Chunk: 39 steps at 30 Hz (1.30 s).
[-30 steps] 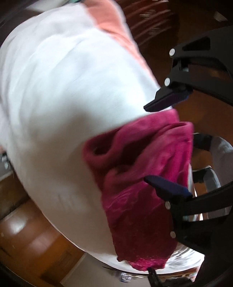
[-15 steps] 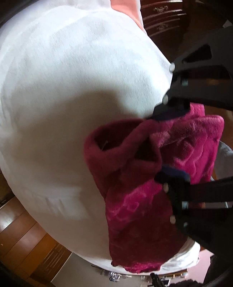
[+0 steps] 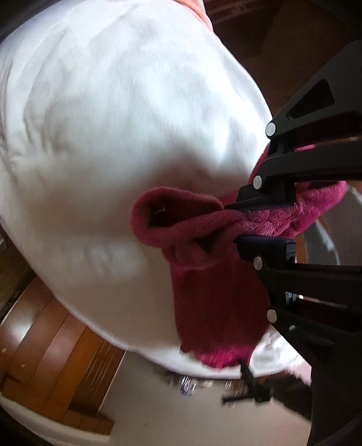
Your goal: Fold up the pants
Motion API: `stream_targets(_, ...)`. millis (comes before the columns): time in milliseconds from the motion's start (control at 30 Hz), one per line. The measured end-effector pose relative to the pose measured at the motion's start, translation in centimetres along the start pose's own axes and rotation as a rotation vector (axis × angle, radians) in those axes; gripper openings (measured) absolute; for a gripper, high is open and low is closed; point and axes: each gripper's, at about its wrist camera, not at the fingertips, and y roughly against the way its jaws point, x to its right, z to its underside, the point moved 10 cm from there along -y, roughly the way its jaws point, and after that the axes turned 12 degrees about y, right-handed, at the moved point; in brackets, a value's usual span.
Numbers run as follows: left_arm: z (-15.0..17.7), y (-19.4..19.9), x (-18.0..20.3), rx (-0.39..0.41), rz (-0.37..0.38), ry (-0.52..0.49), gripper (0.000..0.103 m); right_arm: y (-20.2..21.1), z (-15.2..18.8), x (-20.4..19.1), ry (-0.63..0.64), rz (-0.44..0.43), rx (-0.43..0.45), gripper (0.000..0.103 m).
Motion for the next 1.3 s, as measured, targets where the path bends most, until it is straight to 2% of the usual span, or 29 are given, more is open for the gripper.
stream_targets(233,-0.5,-0.5,-0.7,-0.013,0.051,-0.010,0.054,1.0,-1.1,-7.1,-0.033,-0.155,0.058,0.013)
stream_targets(533,-1.3,-1.4,-4.5,-0.045,0.114,0.013,0.054,-3.4,-2.9,-17.8,-0.067,-0.279,0.033,0.013)
stream_targets(700,-2.0,-1.5,-7.3,-0.049,0.141,0.025,0.054,-7.2,-3.0,-22.5,-0.042,-0.278,-0.019,0.013)
stream_targets(900,-3.5,-1.7,-11.4,-0.049,0.153,0.035,0.054,-11.6,-2.1,-26.0,-0.015,-0.268,-0.082,0.013)
stream_targets(1300,-4.9,-2.6,-15.8,-0.078,0.167,0.008,0.054,-20.2,0.8,-28.3,0.070,-0.097,-0.203,0.013)
